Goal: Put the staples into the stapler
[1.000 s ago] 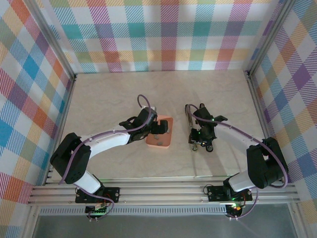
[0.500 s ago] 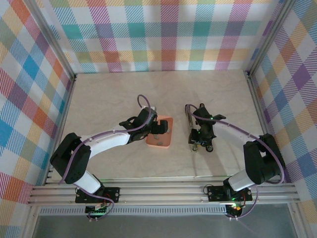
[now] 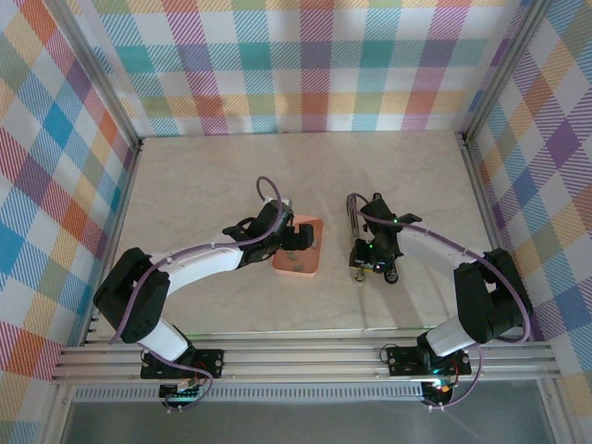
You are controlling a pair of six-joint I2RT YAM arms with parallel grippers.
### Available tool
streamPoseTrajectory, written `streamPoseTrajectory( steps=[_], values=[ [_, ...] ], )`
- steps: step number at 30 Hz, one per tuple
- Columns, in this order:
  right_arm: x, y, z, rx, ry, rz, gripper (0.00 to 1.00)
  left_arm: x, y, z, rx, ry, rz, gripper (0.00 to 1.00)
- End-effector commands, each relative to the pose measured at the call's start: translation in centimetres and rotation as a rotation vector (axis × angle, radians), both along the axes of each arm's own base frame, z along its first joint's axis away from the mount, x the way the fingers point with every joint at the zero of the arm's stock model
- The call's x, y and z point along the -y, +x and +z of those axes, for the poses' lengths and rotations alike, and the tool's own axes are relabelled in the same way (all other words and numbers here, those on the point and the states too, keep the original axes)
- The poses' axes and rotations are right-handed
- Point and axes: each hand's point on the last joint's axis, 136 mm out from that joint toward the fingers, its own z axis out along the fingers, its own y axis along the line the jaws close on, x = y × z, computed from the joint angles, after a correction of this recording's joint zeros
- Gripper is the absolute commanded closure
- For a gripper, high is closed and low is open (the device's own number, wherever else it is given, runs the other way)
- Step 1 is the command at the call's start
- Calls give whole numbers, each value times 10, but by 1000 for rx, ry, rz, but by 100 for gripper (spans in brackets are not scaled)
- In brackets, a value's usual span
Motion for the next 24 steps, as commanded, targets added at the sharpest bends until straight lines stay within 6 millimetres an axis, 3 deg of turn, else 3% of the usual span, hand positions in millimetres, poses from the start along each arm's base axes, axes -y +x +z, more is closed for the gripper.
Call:
streamPoseTrajectory(
  steps=[1,13,24],
  values=[
    [-3,0,1,-8,21,-15,66,4,-3,5,9,-5,-15,0],
    [3,12,31,90,28,-44,65,5,-3,5,7,-2,-16,0],
    [13,4,10,20,2,-66,73,6,-3,4,3,-1,-18,0]
  ],
)
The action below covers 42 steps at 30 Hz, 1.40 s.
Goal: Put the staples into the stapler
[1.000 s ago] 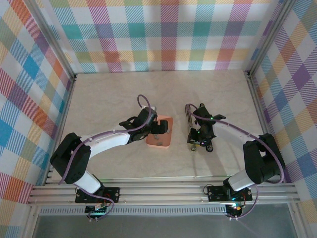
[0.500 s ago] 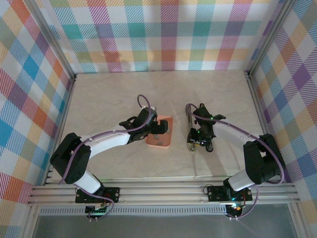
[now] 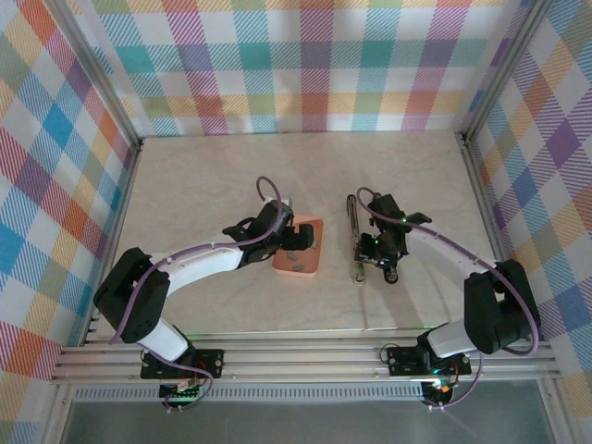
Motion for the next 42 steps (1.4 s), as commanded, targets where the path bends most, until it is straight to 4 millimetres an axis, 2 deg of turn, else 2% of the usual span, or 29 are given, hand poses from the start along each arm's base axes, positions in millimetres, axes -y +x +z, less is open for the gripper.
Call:
streamPoseTrajectory(
  steps=[1,11,16,20,28,32,36,42],
  values=[
    [5,-5,-10,-39,-17,-14,73,6,-3,4,2,0,-18,0],
    [9,-9,-22,-72,-43,-8,73,9,0,4,1,-1,-23,0],
    [7,-10,-22,-75,-34,-3,74,11,-1,5,-4,-12,-25,0],
    [1,-7,-11,-34,11,1,72,10,-8,16,-2,-70,-24,0],
    [-12,5,25,93,113,21,69,-14,-30,59,115,-106,-54,0],
    [-18,7,26,109,168,23,69,-22,-33,65,154,-60,-84,0],
    [-21,14,22,110,201,3,69,-17,-22,66,180,-39,-105,0],
    [-14,26,8,75,197,-82,70,7,27,52,70,-43,-115,0]
  ],
)
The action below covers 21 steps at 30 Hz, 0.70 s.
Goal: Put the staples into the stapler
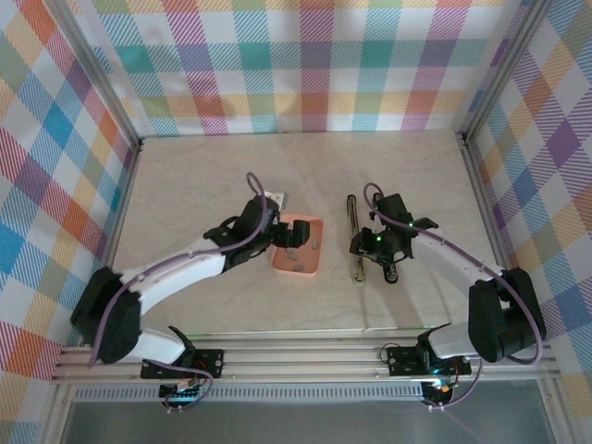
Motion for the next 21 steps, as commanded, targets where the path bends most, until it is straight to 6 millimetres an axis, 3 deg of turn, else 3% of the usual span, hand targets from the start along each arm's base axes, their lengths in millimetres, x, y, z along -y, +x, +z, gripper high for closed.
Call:
streamPoseTrajectory(
  steps=[1,8,15,21],
  values=[
    [4,4,-8,-48,24,-65,70,16,28,9,-29,-17,-28,0],
    [14,-32,-3,-245,70,-184,71,25,57,23,-144,3,-9,0],
    [21,-50,9,-307,103,-316,71,6,81,40,-160,28,26,0],
    [24,-66,-5,-434,104,-428,71,-4,96,41,-93,101,-11,0]
  ],
)
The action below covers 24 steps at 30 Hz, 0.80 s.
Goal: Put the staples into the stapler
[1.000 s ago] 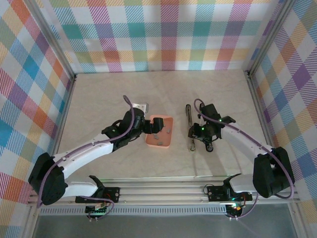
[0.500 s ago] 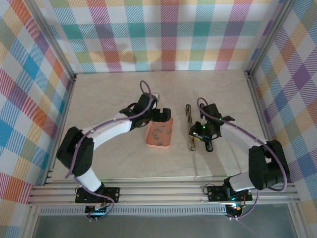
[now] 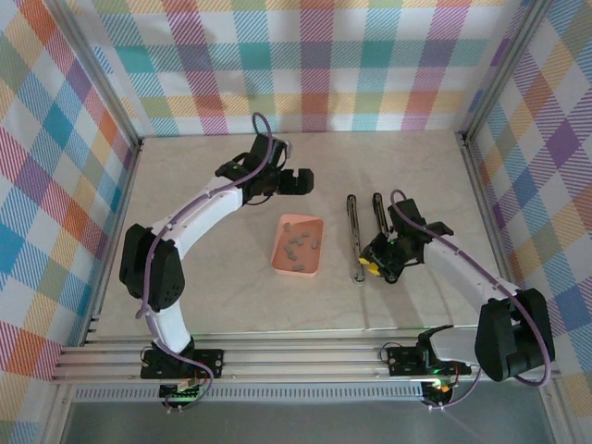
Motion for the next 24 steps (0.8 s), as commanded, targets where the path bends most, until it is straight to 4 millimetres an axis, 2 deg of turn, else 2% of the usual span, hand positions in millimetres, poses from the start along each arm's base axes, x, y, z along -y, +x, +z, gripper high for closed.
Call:
streamPoseTrajectory(
  steps=[1,8,14,24],
  values=[
    [7,-24,-17,-163,-8,-103,71,-6,5,-8,-3,82,-56,0],
    [4,-26,-35,-261,9,-180,68,-8,16,-21,-43,102,-88,0],
    [3,-11,-34,-260,8,-201,64,-6,22,-28,-67,64,-86,0],
    [1,3,-35,-257,36,-226,65,-8,31,-32,-83,47,-80,0]
  ],
)
